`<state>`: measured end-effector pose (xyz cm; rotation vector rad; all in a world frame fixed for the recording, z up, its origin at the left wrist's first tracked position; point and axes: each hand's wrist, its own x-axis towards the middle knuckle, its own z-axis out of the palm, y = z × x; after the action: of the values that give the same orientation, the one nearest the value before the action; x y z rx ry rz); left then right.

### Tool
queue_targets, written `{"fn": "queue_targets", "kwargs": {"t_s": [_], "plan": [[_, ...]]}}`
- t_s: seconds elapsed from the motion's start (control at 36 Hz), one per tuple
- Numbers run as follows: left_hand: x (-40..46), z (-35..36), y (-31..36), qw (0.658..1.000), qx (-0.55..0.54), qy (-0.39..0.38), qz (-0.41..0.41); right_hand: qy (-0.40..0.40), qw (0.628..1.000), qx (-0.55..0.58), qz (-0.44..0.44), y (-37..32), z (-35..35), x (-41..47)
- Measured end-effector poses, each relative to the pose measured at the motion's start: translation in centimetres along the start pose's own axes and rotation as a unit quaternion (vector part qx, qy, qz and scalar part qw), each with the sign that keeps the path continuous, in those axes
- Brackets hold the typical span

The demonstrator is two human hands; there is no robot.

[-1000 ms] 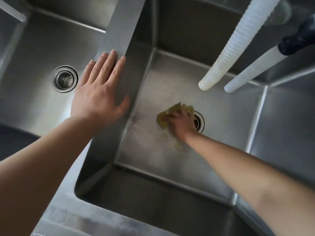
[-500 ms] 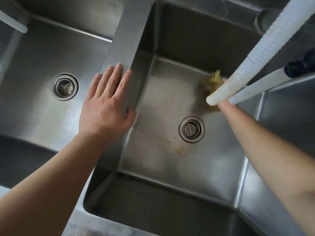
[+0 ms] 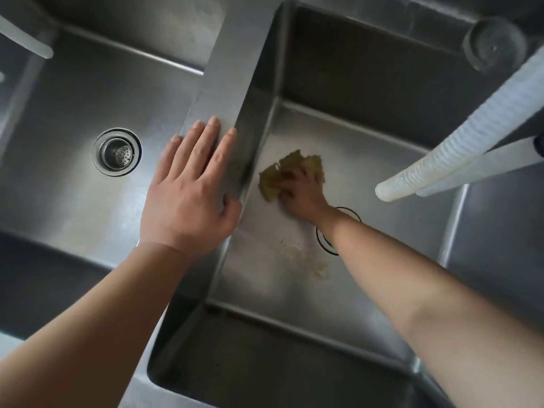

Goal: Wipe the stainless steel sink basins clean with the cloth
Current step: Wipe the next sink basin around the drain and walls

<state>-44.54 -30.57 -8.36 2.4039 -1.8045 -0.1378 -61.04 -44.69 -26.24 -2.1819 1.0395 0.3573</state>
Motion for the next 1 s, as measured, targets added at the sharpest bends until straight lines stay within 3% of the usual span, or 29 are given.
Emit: {"fn": "queue_targets", "kwargs": {"t_s": [0.11,0.25,0.31,0.39,0.42,0.47,0.64,0.69,0.78,0.89,1.0], "plan": [[0.0,-0.1,0.0,1.0,0.0,-0.007,0.002,-0.061,0.998,0.023,-0.006,2.0,0.2,-3.3],[0.0,-0.1,-0.1,1.0,-0.001,-0.009,0.001,-0.118,0.99,0.036,0.071,5.3,-0.2,-6.8],[0.0,-0.1,-0.1,1.0,-0.002,-0.012,0.003,-0.076,0.971,0.185,0.131,4.8,-1.6,-7.7],[0.1,-0.1,-0.1,1.0,-0.003,-0.013,0.004,0.059,0.873,0.409,0.26,6.2,-3.3,-7.0],[0.1,-0.1,-0.2,1.0,-0.005,-0.012,0.004,0.12,0.835,0.446,0.3,7.2,-3.6,-6.4],[0.1,0.0,-0.2,1.0,-0.009,-0.01,0.002,0.2,0.802,0.445,0.344,8.4,-4.4,-5.4],[0.1,0.0,-0.1,1.0,-0.008,-0.005,0.005,0.371,0.86,0.246,0.248,5.7,-6.8,-0.6],[0.2,0.1,-0.2,1.0,-0.009,-0.001,0.005,0.359,0.887,0.194,0.213,5.3,-5.6,2.3],[0.2,0.2,-0.2,1.0,-0.008,0.006,0.008,0.274,0.924,0.152,0.218,3.1,-3.2,6.3],[0.2,0.3,-0.3,1.0,-0.013,0.016,0.011,0.272,0.922,0.176,0.213,-0.5,-2.6,10.2],[0.2,0.4,-0.3,1.0,-0.016,0.019,0.013,0.195,0.964,0.13,0.128,-3.4,-2.9,12.3]]}}
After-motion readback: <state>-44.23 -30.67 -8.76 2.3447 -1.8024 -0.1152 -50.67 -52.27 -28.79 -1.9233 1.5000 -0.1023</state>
